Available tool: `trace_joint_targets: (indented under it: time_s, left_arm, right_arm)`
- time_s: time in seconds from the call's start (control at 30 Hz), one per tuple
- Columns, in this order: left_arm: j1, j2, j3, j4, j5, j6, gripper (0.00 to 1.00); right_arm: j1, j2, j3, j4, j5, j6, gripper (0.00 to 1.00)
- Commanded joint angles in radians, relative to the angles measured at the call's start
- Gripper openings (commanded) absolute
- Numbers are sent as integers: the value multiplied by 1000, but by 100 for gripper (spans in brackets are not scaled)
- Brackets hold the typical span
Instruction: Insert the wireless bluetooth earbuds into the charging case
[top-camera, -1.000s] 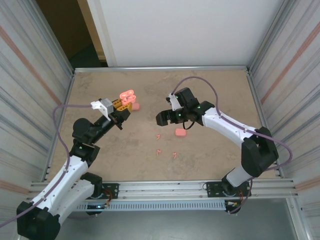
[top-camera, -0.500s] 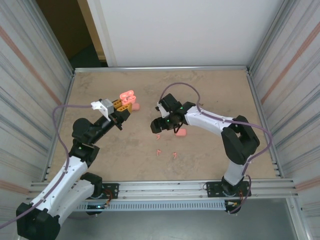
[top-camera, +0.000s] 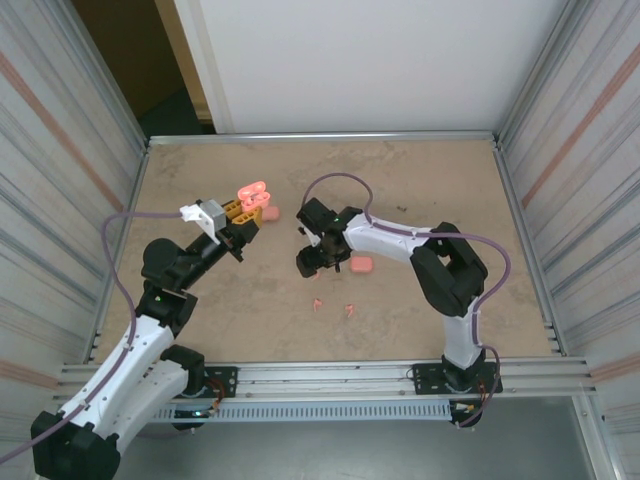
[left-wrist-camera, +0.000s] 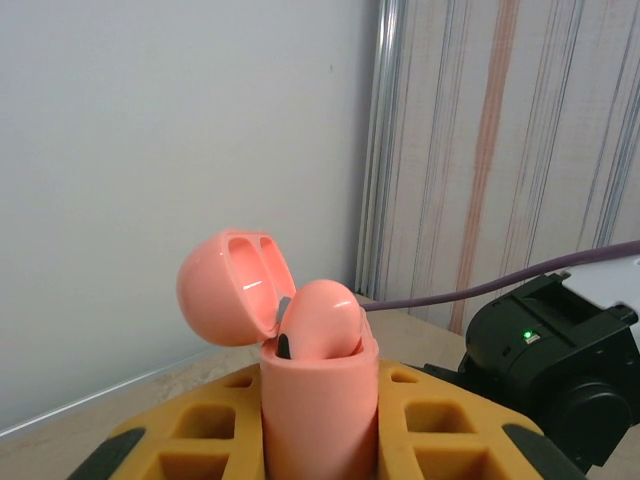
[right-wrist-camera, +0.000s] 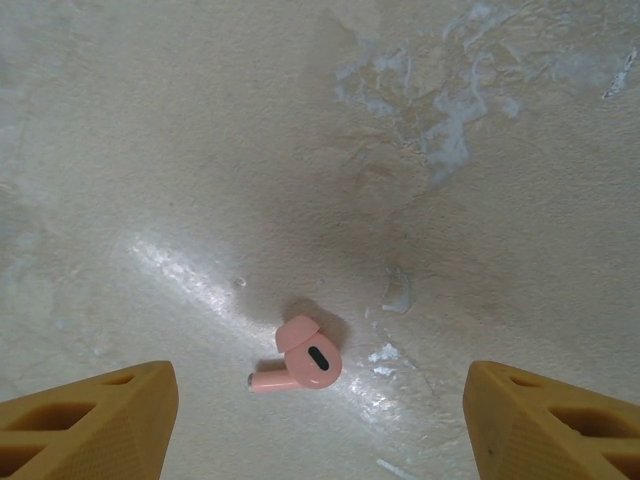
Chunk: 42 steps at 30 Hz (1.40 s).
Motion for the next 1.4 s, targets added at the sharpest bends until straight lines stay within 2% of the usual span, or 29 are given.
trace_joint_targets:
  time_s: [0.0,0.87,1.23,1.37]
  left_arm:
    - [-2,-18,24,3,-10,23,0]
    - [-2,-10,32,1,-11,17,0]
    - [-2,7,32,13,-6,10,0]
    - [-2,10,35,13,-6,11,0]
  right_arm:
    - [16,29,36,-51,46,-35,74]
    - [33,90,39,-100,111,-62,70]
    - [30,42,5,-127,136,-60,56]
    - [31,29,0,-130,133,-60,54]
